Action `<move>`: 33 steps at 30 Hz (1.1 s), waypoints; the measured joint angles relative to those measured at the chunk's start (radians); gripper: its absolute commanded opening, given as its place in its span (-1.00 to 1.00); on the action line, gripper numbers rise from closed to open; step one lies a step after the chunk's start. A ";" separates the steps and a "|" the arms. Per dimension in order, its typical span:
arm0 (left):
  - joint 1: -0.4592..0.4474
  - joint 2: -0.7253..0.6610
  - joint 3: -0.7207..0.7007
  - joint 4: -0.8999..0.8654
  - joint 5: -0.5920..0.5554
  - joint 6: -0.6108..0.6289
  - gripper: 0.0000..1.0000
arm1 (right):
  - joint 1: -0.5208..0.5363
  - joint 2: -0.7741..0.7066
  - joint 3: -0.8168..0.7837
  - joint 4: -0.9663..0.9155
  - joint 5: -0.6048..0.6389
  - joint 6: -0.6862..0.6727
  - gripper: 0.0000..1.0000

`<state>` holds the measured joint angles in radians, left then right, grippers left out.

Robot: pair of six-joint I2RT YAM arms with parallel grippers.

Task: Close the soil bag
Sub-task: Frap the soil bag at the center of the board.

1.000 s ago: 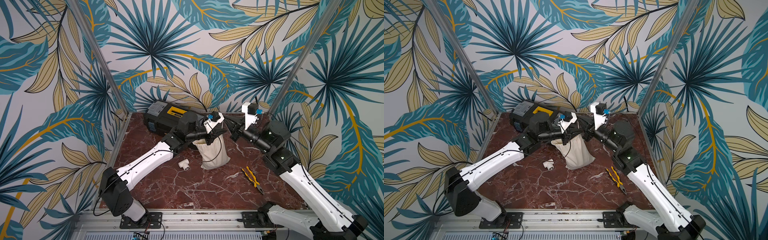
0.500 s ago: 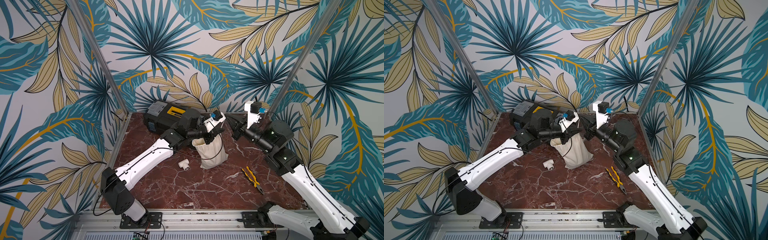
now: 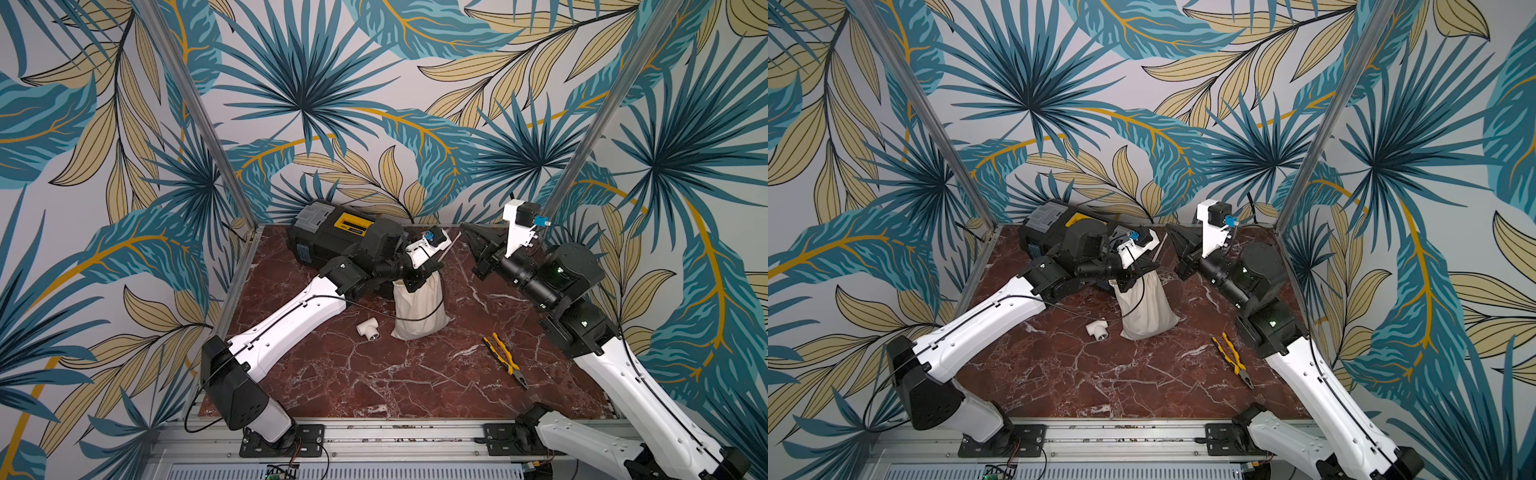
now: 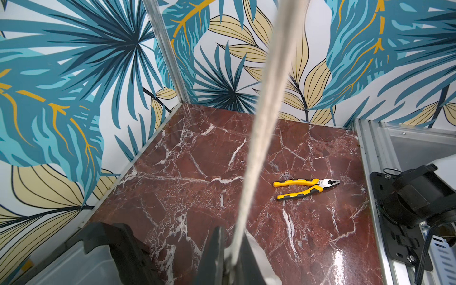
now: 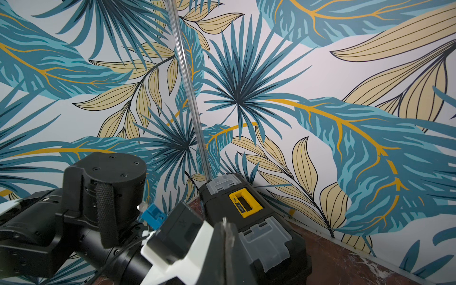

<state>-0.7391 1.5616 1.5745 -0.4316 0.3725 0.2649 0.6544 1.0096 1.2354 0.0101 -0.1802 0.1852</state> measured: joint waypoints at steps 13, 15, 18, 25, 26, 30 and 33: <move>-0.003 -0.024 0.016 -0.087 -0.085 0.045 -0.75 | 0.003 0.002 0.033 -0.051 0.053 -0.013 -1.00; -0.004 -0.026 0.016 -0.091 -0.094 0.050 -0.75 | 0.004 0.002 0.044 -0.061 0.056 -0.017 -1.00; -0.006 -0.027 0.016 -0.100 -0.109 0.055 -0.74 | 0.006 0.002 0.056 -0.071 0.064 -0.021 -1.00; -0.006 -0.038 0.016 -0.129 -0.136 0.061 -0.73 | 0.007 0.022 0.135 -0.128 0.093 -0.043 -1.00; -0.006 -0.040 0.016 -0.134 -0.142 0.062 -0.73 | 0.007 0.026 0.149 -0.132 0.097 -0.048 -1.00; -0.007 -0.049 0.016 -0.153 -0.158 0.065 -0.73 | 0.008 0.046 0.201 -0.164 0.116 -0.066 -1.00; -0.007 -0.055 0.015 -0.168 -0.172 0.069 -0.73 | 0.008 0.061 0.223 -0.179 0.127 -0.079 -1.00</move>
<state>-0.7460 1.5070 1.5898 -0.5999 0.2001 0.3344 0.6621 1.0710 1.4582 -0.1688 -0.0536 0.1066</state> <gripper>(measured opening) 0.135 0.048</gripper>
